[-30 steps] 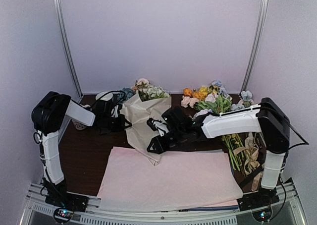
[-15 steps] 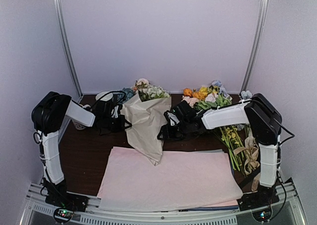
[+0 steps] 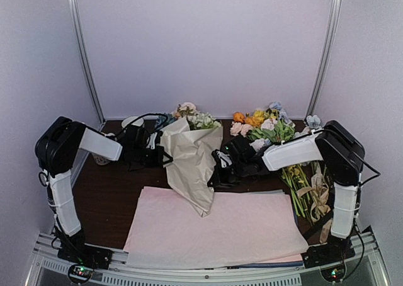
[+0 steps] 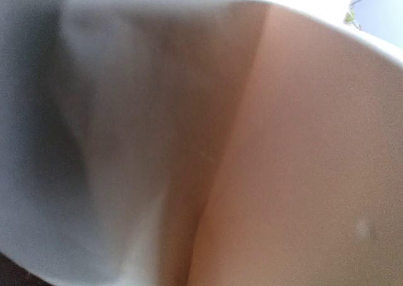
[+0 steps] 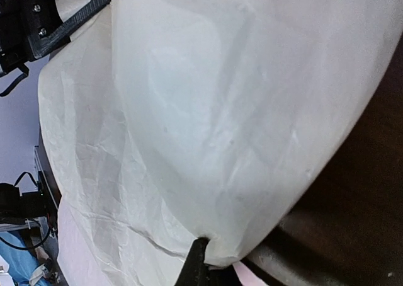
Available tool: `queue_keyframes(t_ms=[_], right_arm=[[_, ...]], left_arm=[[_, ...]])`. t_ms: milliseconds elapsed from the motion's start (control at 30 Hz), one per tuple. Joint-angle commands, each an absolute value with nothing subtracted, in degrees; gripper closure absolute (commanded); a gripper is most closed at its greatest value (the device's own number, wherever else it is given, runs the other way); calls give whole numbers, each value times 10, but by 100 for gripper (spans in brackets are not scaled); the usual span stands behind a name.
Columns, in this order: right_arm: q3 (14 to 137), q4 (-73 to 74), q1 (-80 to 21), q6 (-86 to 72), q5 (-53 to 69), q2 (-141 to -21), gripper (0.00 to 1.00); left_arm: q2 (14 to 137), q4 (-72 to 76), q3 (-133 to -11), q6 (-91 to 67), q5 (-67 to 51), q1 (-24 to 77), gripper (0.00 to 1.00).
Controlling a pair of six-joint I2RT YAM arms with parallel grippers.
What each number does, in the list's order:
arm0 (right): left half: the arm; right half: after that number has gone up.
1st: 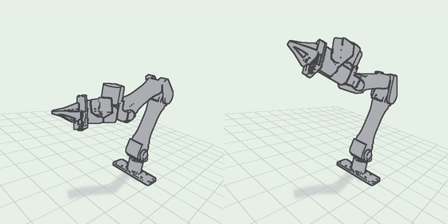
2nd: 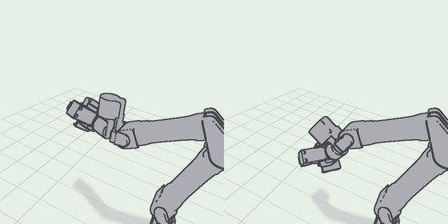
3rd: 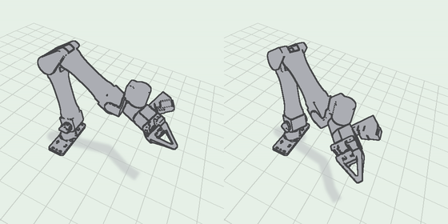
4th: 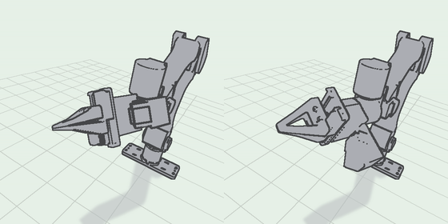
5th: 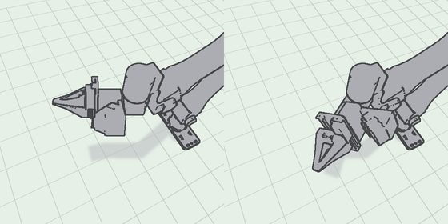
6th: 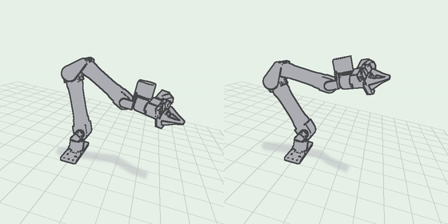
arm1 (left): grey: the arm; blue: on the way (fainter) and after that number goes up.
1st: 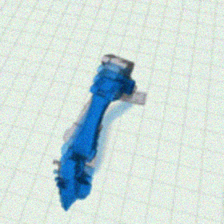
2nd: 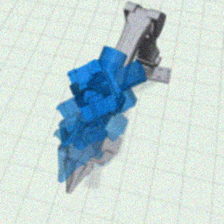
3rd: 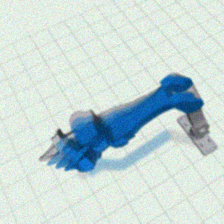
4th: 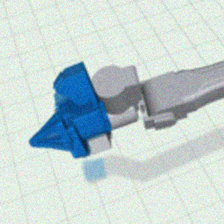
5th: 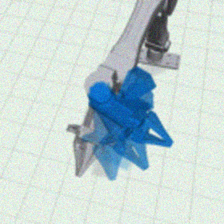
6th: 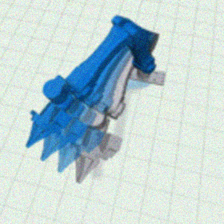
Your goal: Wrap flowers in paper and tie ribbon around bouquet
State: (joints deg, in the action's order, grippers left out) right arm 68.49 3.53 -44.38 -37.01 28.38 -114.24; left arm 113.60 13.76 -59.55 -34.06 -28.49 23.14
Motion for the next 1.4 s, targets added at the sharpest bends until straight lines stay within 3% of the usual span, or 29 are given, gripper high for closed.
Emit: queue_keyframes(t_ms=[0, 200, 400, 700, 800, 967, 1167, 1367], right_arm=[[632, 19, -460, -384, 317, -1081, 100], [578, 36, -471, -380, 319, -1035, 84], [619, 152, -466, -301, 264, -981, 70], [635, 429, -392, -217, -58, -836, 67], [581, 470, -329, -235, -90, -779, 61], [438, 407, -251, -321, -51, -645, 48], [286, 305, -163, -431, 16, -509, 48], [221, 217, -113, -486, 62, -499, 49]], left_arm=[[1089, 141, -574, -314, -306, 250, 100], [1066, 140, -543, -303, -306, 272, 100], [1074, 134, -543, -302, -299, 272, 100], [1075, 106, -552, -289, -289, 272, 100], [1076, 103, -552, -283, -290, 272, 100], [1078, 102, -553, -280, -295, 272, 100], [1082, 96, -557, -269, -301, 272, 100], [1083, 94, -556, -267, -301, 272, 100]])
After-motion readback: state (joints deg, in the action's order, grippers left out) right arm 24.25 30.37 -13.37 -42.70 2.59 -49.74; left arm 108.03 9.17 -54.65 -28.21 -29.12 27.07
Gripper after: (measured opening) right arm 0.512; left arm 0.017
